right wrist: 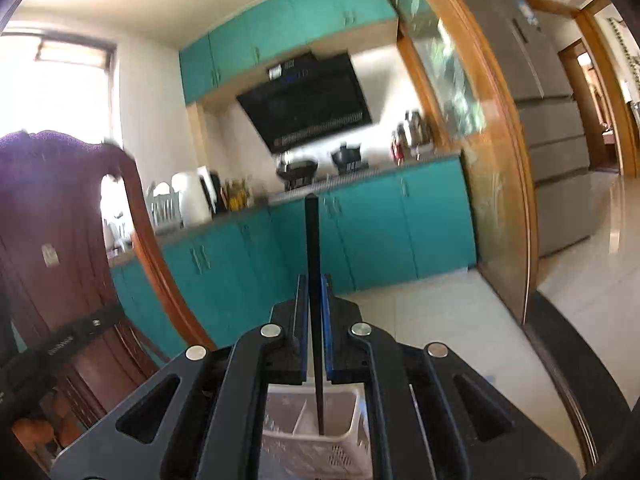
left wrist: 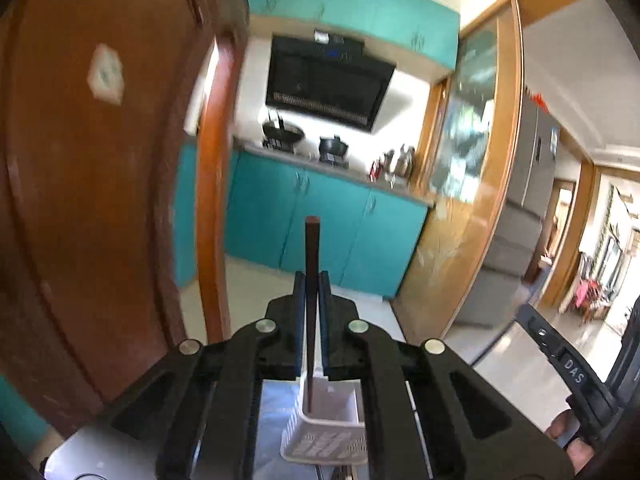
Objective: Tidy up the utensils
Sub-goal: 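Lift both chopsticks into the white basket and open both grippers, then withdraw both tools from the basket back toward the chopstick pile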
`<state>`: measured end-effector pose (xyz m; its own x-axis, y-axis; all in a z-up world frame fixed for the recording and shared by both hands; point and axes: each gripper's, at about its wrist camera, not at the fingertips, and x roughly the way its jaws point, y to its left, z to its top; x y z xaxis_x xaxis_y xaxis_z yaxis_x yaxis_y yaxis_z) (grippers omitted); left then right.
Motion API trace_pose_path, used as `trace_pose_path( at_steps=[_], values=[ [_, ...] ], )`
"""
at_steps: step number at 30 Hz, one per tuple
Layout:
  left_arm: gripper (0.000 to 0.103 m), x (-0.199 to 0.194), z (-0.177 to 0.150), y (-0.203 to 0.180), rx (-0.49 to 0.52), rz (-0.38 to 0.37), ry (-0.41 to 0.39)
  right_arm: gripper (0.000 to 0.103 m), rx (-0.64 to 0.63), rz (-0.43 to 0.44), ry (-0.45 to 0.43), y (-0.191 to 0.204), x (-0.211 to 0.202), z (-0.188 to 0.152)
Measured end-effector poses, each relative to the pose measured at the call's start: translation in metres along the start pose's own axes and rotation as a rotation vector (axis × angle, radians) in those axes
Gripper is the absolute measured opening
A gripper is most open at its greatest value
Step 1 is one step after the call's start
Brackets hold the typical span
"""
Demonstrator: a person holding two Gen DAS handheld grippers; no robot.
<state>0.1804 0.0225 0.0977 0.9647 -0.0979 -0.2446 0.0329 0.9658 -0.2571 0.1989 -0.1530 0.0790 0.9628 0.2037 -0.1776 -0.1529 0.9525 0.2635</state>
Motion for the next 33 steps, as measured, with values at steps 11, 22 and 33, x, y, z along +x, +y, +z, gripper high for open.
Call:
trace_pose_path(
  at_steps=[11,22,33],
  values=[
    [0.007,0.030,-0.047,-0.003,0.069,0.018,0.154,0.007,-0.118,-0.055,0.125,0.011,0.002,-0.043],
    [0.017,0.011,-0.055,-0.003,0.091,-0.010,0.126,0.027,-0.113,0.024,0.035,0.000,-0.042,-0.033],
    [0.044,0.004,-0.083,0.023,0.075,0.060,0.213,0.034,-0.175,0.109,0.662,0.015,-0.009,-0.155]
  ],
)
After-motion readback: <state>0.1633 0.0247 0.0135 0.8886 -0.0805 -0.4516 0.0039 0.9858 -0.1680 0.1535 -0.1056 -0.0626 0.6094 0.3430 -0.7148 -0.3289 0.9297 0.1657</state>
